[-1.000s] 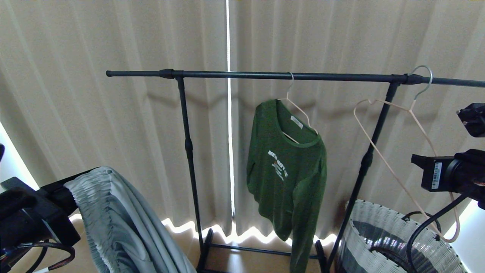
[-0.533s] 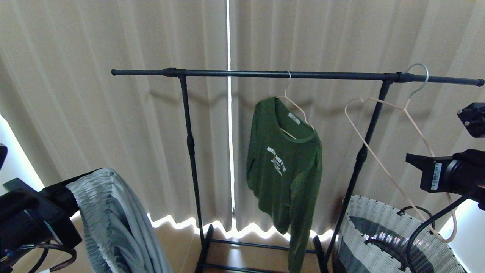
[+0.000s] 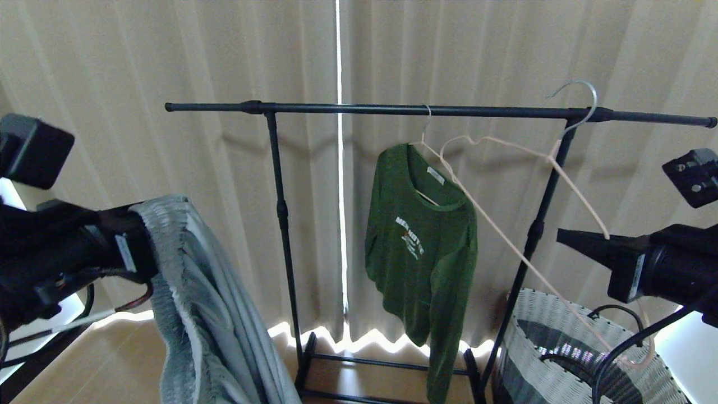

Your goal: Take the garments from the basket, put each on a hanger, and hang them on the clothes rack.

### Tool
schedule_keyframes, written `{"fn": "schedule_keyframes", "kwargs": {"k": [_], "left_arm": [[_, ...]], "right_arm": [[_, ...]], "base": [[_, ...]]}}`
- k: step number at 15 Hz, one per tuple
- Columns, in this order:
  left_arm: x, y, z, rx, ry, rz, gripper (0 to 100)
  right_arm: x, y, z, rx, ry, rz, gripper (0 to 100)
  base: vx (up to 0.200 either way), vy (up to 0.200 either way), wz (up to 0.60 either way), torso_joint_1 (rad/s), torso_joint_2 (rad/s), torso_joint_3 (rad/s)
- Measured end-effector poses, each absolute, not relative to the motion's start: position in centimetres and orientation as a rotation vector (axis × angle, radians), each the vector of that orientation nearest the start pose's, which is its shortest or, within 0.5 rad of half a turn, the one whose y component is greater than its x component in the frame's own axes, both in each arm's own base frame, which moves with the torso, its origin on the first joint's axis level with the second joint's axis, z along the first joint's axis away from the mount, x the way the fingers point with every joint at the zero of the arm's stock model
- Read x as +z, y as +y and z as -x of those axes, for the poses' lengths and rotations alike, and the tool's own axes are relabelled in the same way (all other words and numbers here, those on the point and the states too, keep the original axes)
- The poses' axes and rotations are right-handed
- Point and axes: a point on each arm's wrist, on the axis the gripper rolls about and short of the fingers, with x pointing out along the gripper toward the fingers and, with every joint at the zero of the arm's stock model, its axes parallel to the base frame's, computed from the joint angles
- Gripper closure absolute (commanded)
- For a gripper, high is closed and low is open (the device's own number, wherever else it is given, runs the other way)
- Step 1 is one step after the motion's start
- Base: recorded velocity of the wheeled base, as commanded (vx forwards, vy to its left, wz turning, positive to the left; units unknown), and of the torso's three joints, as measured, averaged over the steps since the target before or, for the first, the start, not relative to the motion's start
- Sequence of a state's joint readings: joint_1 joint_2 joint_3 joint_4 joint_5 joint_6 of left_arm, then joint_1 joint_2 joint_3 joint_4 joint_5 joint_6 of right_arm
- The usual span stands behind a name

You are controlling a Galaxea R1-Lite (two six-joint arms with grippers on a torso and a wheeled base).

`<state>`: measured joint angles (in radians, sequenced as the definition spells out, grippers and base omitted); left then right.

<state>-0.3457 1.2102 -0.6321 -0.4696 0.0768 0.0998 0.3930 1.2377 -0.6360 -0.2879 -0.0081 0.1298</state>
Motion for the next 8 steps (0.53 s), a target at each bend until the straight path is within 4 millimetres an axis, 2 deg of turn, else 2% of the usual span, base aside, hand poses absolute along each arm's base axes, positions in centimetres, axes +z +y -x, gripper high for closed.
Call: {"fn": "schedule_keyframes", "kwargs": {"k": [4, 8], "left_arm": [[25.8, -8.2, -22.0, -0.110, 0.149, -0.147, 100], [25.9, -10.8, -25.5, -0.038, 0.166, -0.165, 100]], "right_arm": [[19.9, 9.4, -15.7, 0.637, 0.416, -0.055, 100], [19.4, 10.4, -14.9, 0.756, 0.445, -0.051, 100]], "base": [[0.000, 0.000, 0.00, 0.000, 0.00, 0.000], [0.000, 0.000, 0.00, 0.000, 0.00, 0.000]]}}
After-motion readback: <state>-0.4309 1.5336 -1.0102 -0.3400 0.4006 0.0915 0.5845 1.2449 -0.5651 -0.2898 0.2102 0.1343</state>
